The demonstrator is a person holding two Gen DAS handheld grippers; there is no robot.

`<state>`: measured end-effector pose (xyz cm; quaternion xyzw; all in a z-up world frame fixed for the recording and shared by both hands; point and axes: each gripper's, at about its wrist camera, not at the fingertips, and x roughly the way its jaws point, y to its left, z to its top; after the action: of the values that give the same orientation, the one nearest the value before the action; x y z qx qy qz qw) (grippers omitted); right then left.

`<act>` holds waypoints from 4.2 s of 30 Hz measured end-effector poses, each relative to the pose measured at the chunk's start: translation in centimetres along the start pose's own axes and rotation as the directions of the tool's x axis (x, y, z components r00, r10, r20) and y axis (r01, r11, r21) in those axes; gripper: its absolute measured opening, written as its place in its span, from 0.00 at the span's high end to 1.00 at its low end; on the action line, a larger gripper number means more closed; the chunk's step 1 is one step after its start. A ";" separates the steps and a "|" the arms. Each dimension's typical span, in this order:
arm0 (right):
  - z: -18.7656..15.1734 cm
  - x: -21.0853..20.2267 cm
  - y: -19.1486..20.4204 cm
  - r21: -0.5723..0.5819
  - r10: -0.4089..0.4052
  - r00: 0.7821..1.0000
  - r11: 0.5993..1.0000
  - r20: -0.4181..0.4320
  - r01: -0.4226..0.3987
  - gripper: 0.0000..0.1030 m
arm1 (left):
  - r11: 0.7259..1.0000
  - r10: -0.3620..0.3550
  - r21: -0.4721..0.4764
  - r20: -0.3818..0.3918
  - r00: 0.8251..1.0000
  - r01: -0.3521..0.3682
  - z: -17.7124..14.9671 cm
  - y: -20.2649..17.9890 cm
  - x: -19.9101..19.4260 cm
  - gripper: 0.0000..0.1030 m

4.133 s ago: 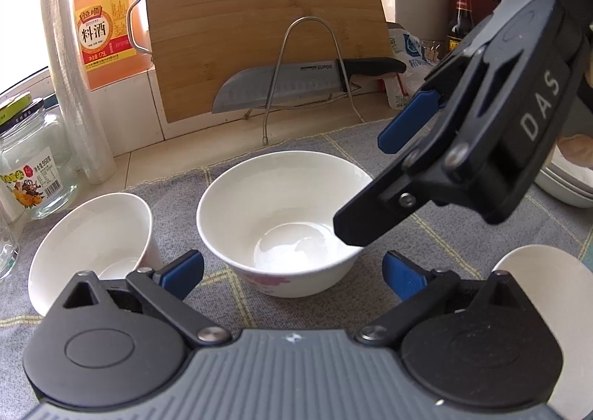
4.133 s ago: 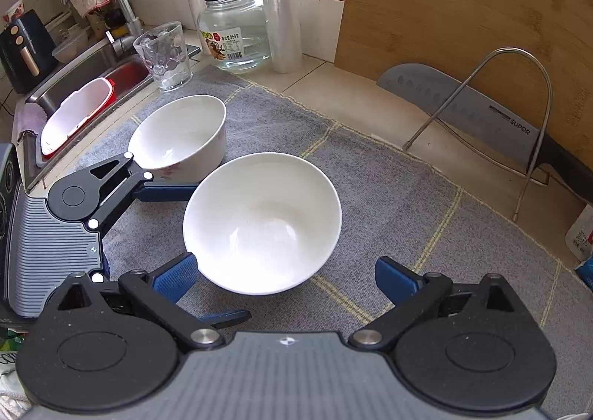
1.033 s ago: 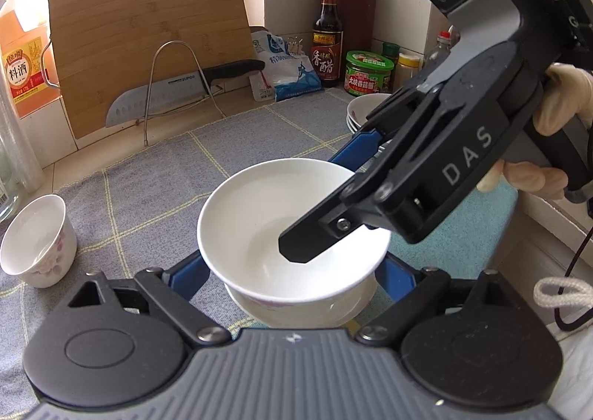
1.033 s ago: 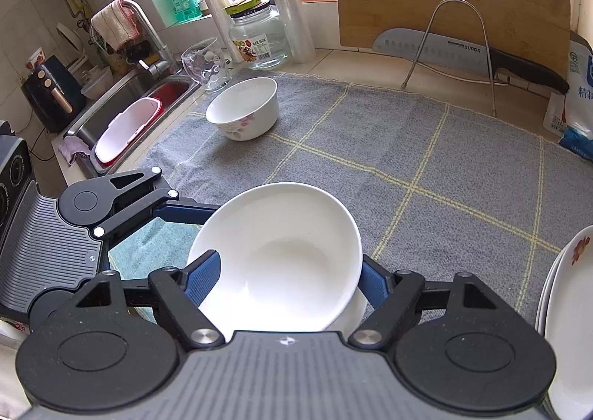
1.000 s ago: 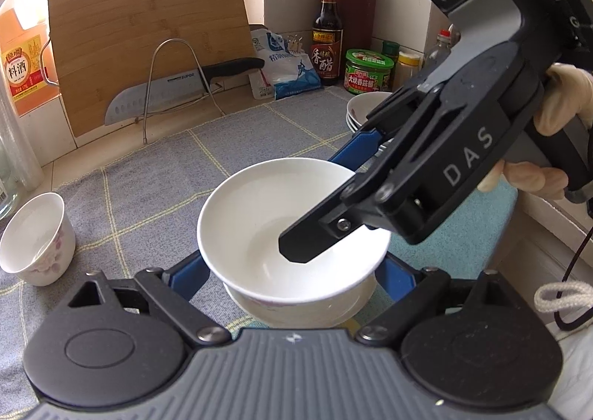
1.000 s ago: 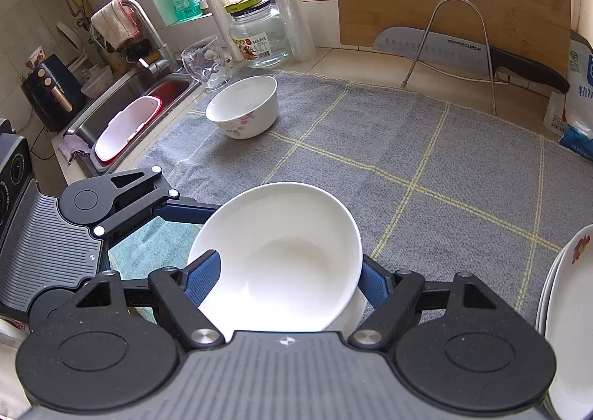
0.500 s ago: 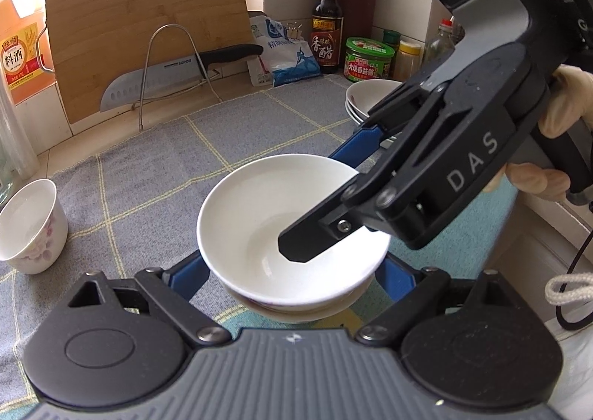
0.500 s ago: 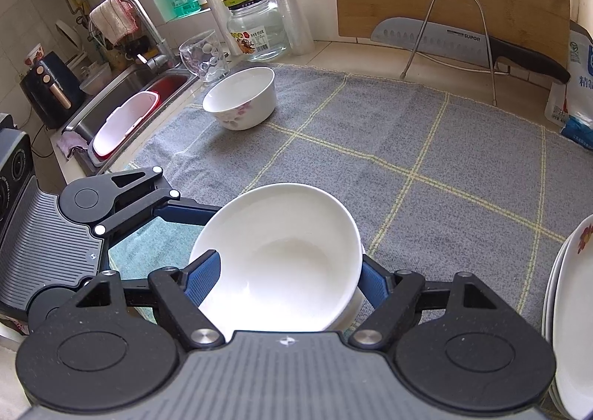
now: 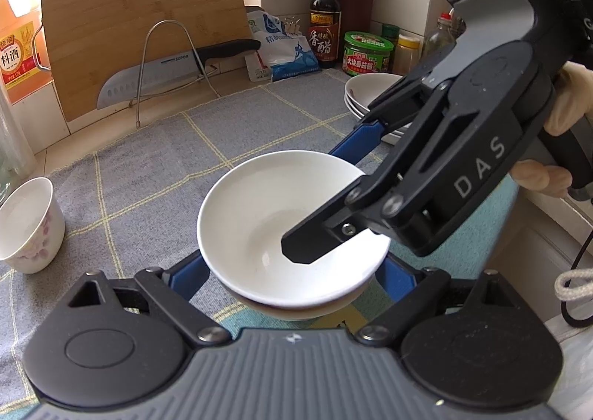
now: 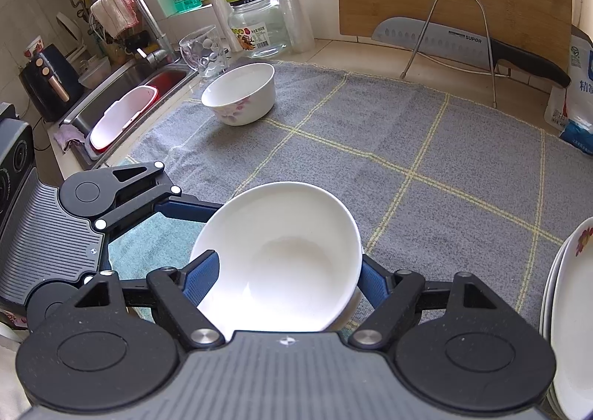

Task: Organize plates and bowls
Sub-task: 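Carry the bowl with the right gripper onto the other white bowl, open, then withdraw the right gripper and reach toward the white bowl by the glass jar, then grasp the rim of the third white bowl with the right gripper, then lift and carry the bowl with the right gripper toward the bowl stack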

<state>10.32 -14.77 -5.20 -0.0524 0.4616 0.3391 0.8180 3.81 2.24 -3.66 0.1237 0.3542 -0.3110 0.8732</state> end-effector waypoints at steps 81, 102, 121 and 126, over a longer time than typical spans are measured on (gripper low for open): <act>21.0 20.7 6.5 -0.297 -0.023 0.995 0.955 -0.093 -0.005 0.16 | 0.922 0.324 -0.261 0.115 0.939 -0.286 -3.4 21.8 1.7 0.09; 21.5 21.3 6.2 -0.263 0.020 0.994 0.964 -0.111 -0.048 0.26 | 0.922 0.323 -0.264 0.116 0.939 -0.284 -3.3 21.8 1.9 0.10; 19.3 16.5 8.3 -0.258 0.035 0.996 0.965 -0.079 -0.055 0.26 | 0.943 0.288 -0.207 0.110 0.951 -0.261 -2.8 18.7 -1.4 0.10; 18.3 14.7 8.8 -0.261 0.035 0.998 0.964 -0.061 -0.050 0.26 | 0.949 0.277 -0.192 0.119 0.953 -0.252 -2.6 17.2 -2.6 0.10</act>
<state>23.24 6.74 -4.39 -0.1595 0.4362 0.4132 0.7833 11.82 17.95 -3.77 0.0705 0.2962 -0.1668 0.9378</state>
